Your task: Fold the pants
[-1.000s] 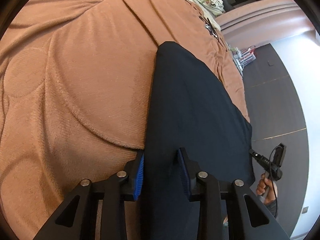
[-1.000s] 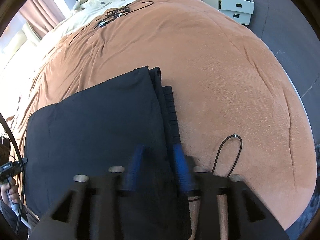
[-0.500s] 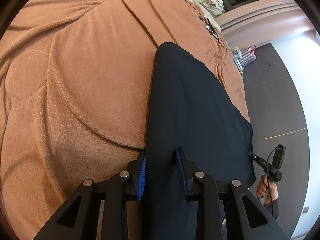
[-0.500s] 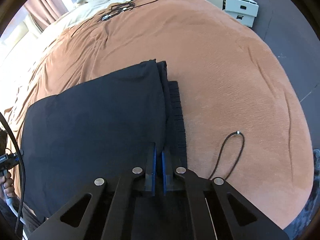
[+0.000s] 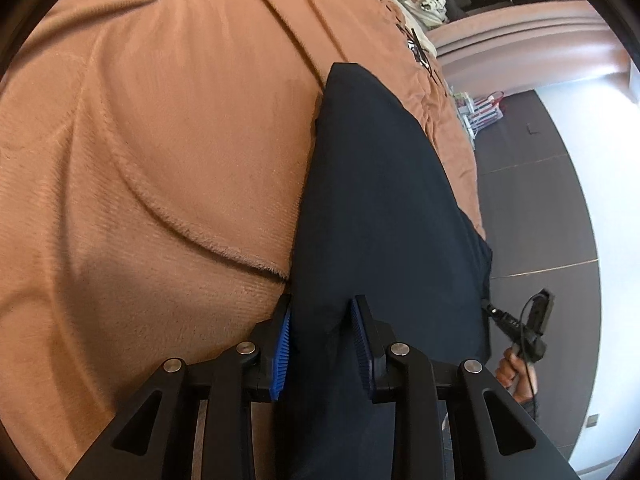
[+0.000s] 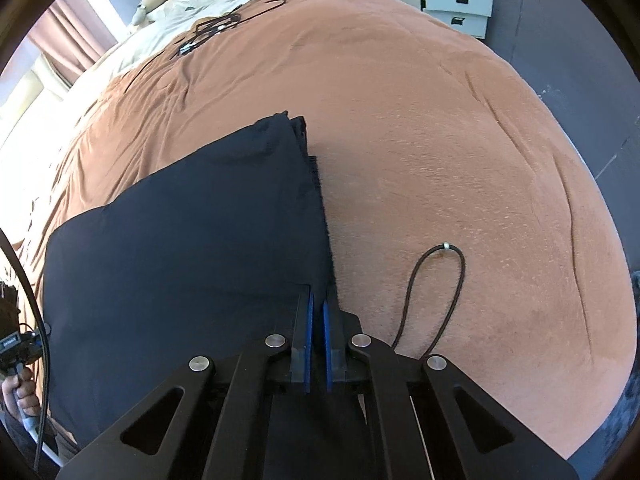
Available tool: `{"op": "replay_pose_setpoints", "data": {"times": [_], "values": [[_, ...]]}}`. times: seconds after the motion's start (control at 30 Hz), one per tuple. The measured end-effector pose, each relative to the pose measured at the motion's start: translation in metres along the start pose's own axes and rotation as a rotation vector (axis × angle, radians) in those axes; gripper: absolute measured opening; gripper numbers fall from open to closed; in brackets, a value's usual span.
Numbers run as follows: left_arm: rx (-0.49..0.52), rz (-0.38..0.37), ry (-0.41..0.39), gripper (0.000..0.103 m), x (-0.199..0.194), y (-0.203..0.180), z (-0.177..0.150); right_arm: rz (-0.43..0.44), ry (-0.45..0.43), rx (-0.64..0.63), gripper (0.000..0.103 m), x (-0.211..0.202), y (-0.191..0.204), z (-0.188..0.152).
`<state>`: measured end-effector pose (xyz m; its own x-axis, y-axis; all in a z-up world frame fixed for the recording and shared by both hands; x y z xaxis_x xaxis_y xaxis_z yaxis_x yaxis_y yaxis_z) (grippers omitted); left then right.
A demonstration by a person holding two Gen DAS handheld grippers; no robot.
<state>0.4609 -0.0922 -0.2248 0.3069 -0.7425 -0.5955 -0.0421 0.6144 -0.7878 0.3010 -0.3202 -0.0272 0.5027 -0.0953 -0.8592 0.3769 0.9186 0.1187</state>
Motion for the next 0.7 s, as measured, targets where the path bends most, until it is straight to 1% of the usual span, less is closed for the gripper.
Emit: {"op": "replay_pose_setpoints", "data": {"times": [0.07,0.13,0.2,0.23,0.27,0.33,0.37,0.4,0.43,0.47,0.53,0.57,0.6,0.67,0.7], "values": [[-0.006,-0.017,0.001,0.029,0.000,-0.002,0.000,-0.009,-0.003,0.000,0.001,0.000,-0.001,0.000],[-0.003,-0.017,0.002,0.029,0.001,-0.004,0.000,-0.007,-0.005,0.004,0.001,0.001,0.000,-0.001],[0.007,-0.017,0.002,0.022,0.000,-0.007,-0.001,0.001,-0.009,0.003,0.001,0.001,0.001,-0.002],[0.014,-0.017,-0.002,0.011,0.000,-0.009,-0.001,0.009,-0.008,0.003,0.002,0.001,0.001,-0.002],[0.026,-0.013,-0.009,0.008,-0.002,-0.011,-0.001,0.013,-0.007,0.002,0.005,0.001,-0.001,-0.003],[0.072,0.008,-0.025,0.006,-0.006,-0.021,-0.001,0.008,0.005,0.006,0.019,-0.001,-0.006,-0.004],[0.085,0.017,-0.029,0.005,-0.008,-0.024,-0.001,-0.001,0.011,0.008,0.036,-0.001,-0.008,-0.005],[0.090,0.025,-0.030,0.005,-0.009,-0.027,0.000,-0.008,0.019,0.010,0.049,-0.001,-0.010,-0.006],[0.092,0.036,-0.029,0.005,-0.011,-0.028,0.002,-0.003,0.022,0.016,0.049,0.000,-0.012,-0.008],[0.098,0.058,-0.028,0.005,-0.012,-0.029,0.004,0.022,0.025,0.022,0.049,0.000,-0.012,-0.010],[0.107,0.071,-0.032,0.004,-0.015,-0.033,0.007,0.098,0.044,0.045,0.049,0.002,-0.009,-0.014],[0.113,0.078,-0.036,0.004,-0.017,-0.035,0.008,0.130,0.053,0.054,0.044,0.003,-0.008,-0.015],[0.117,0.085,-0.038,0.004,-0.018,-0.037,0.010,0.175,0.067,0.063,0.044,0.005,-0.005,-0.018],[0.125,0.095,-0.041,0.003,-0.022,-0.039,0.013,0.182,0.066,0.057,0.044,0.005,-0.002,-0.019],[0.125,0.101,-0.042,0.003,-0.024,-0.038,0.014,0.191,0.067,0.055,0.042,0.004,0.000,-0.020]]}}
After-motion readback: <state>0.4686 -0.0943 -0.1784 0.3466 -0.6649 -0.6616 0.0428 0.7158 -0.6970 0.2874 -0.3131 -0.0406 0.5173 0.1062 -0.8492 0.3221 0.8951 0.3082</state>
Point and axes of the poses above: each gripper's, at about its wrist camera, not at the fingertips, and x roughly the way its jaws point, y to its left, z to its top, the point moved 6 cm from there along x, roughly the way its jaws point, and after that the axes turned 5 degrees about -z, right-handed, at the moved point
